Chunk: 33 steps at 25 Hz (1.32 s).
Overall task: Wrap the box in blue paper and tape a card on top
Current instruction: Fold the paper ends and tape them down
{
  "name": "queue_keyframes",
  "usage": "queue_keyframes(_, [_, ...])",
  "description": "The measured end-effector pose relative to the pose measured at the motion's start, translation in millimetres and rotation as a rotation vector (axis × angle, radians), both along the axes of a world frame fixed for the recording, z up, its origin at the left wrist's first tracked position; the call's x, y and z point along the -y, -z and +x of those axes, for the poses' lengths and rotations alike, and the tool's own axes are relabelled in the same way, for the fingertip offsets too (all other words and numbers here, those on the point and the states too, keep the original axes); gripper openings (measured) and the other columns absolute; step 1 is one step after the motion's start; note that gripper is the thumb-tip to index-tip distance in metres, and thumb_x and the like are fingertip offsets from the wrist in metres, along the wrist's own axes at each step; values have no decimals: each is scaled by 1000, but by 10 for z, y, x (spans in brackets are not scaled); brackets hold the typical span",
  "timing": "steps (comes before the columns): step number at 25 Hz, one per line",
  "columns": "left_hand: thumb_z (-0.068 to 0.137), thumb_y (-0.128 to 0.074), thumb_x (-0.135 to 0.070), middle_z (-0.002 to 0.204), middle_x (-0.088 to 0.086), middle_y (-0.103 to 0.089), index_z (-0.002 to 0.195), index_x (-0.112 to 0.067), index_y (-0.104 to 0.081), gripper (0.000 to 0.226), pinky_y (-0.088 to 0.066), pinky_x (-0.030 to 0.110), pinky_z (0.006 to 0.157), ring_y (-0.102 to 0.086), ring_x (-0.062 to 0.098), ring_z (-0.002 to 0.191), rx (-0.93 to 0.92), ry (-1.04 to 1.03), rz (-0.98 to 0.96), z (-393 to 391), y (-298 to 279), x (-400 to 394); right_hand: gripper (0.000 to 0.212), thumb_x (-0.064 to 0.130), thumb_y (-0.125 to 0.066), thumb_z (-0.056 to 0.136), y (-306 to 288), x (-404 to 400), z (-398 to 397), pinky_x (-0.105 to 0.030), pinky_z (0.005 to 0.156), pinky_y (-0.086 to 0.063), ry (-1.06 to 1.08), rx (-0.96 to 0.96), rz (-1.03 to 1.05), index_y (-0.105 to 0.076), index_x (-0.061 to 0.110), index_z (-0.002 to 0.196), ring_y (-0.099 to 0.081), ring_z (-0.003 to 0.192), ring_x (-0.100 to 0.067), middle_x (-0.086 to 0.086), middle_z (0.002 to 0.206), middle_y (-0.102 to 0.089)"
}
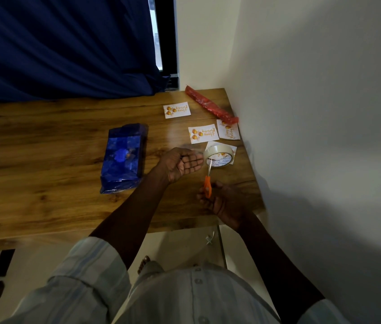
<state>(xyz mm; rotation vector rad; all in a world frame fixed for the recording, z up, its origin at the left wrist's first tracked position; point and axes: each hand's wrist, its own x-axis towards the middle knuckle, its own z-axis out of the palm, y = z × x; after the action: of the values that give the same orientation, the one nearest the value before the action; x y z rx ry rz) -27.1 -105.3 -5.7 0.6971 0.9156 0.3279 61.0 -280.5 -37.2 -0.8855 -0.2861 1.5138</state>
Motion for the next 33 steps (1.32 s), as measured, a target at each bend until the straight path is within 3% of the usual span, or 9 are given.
queue_keyframes(2, [92, -51, -4, 93, 20, -72, 94, 1, -61, 11, -55, 43, 88, -70, 30, 91, 3, -7, 4, -9, 10, 11, 29, 22, -58, 80, -44, 13, -33, -31, 68, -58, -23, 136, -36, -56, 5, 104, -70, 74, -23, -11, 85, -70])
queue_keyframes(6, [91, -53, -5, 93, 19, -72, 89, -3, -59, 7, -54, 42, 90, -69, 31, 94, -4, 2, 17, -8, 18, 23, 45, 40, -67, 70, -129, 5, -16, -35, 74, -55, -117, 374, -55, -61, 7, 100, -69, 74, -21, -9, 87, -70])
queue_keyframes(10, [90, -52, -9, 108, 22, -69, 93, -4, -61, 11, -48, 46, 100, -63, 36, 111, -12, 27, 26, 4, 59, 5, 43, 41, -67, 70, -108, -70, 83, -36, 77, -53, -130, 447, -71, -64, 7, 96, -67, 76, -23, -15, 93, -67])
queue_keyframes(13, [90, -52, -10, 103, 20, -69, 91, -1, -64, 16, -55, 43, 90, -67, 33, 99, -20, 25, 23, 6, 57, 14, 38, 42, -63, 77, -47, -202, 143, -35, 74, -51, -104, 532, -114, -67, 6, 90, -65, 74, -25, -19, 89, -68])
queue_keyframes(18, [88, -54, -10, 99, 18, -69, 91, -1, -65, 14, -59, 37, 72, -70, 28, 85, -21, -12, 11, 2, 54, 25, 32, 28, -50, 98, 18, -348, 216, -34, 67, -52, -98, 546, -99, -66, 1, 90, -65, 70, -28, -22, 88, -67])
queue_keyframes(21, [90, -53, -9, 82, 15, -73, 86, -1, -65, 15, -57, 40, 79, -72, 25, 74, -27, -12, 15, 0, 42, 40, 29, 24, -49, 99, 11, -360, 221, -33, 63, -51, -90, 560, -49, -66, 3, 88, -64, 69, -28, -22, 88, -66])
queue_keyframes(23, [92, -50, -7, 73, 13, -73, 84, -1, -62, 16, -58, 39, 75, -72, 24, 66, -22, -20, 16, -5, 25, 64, 28, 23, -49, 98, 19, -366, 237, -33, 63, -51, -81, 557, -17, -68, 7, 86, -62, 69, -30, -24, 89, -65])
queue_keyframes(33, [92, -50, -6, 71, 10, -73, 88, -2, -61, 13, -60, 34, 59, -71, 22, 63, 4, -25, 11, -57, -13, 94, 20, 19, -52, 96, -59, -353, 190, -31, 58, -51, -62, 556, 7, -66, 5, 92, -61, 64, -26, -17, 88, -67])
